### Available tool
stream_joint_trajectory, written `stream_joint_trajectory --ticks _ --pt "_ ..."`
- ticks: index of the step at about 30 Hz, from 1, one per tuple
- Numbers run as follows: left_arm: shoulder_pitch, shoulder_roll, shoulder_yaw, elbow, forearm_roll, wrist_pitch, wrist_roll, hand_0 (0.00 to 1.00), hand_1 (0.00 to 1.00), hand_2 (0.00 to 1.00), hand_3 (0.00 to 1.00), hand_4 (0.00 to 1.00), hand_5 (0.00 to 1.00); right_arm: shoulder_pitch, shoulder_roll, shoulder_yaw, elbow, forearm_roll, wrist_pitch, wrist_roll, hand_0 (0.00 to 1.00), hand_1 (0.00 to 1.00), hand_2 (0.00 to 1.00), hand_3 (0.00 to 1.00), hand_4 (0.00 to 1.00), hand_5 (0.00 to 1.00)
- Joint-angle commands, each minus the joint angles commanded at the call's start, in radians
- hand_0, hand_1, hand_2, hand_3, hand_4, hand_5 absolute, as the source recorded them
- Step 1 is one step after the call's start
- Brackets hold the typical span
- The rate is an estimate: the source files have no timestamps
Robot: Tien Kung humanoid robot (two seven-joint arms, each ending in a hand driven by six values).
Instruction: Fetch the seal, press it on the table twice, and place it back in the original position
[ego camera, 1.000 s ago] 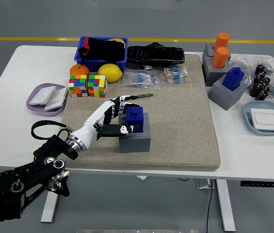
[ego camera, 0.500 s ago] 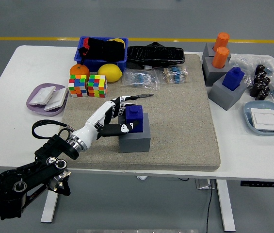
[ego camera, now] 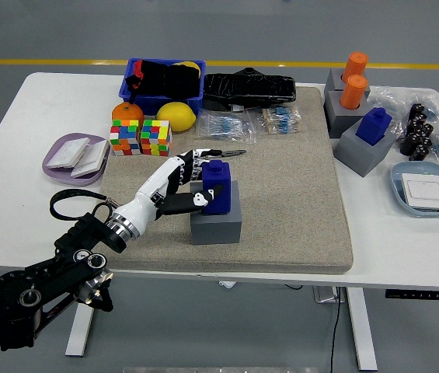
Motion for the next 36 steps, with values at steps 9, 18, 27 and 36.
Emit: stream_joint_trajectory --ticks 9,18,27,36 --pt "0.0 0.003 -0.025 -0.001 -0.005 0.03 -0.039 0.679 0.494 0.497 0.782 0.562 0.002 0.0 0.002 -0.002 0.0 0.0 0.0 0.0 0.792 0.7 0.671 0.662 0.848 0.469" --pt "-0.006 0.042 -0.085 0.038 -0.002 0.08 -0.097 0.683 0.498 0.496 0.775 0.567 0.002 -0.002 0.004 -0.002 0.0 0.0 0.001 0.001 0.791 0.7 0.671 0.661 0.847 0.471" --pt "0.005 0.066 -0.114 0.111 -0.01 0.164 -0.19 0.682 0.5 0.491 0.769 0.579 0.002 -0.003 0.007 0.0 0.001 0.002 0.002 0.003 0.792 0.699 0.671 0.662 0.848 0.47" --pt "0.025 0.061 -0.094 0.189 -0.043 0.202 -0.236 0.683 0.5 0.49 0.765 0.583 0.002 -0.005 0.008 -0.004 0.003 0.003 0.003 0.005 0.791 0.7 0.671 0.661 0.847 0.47"
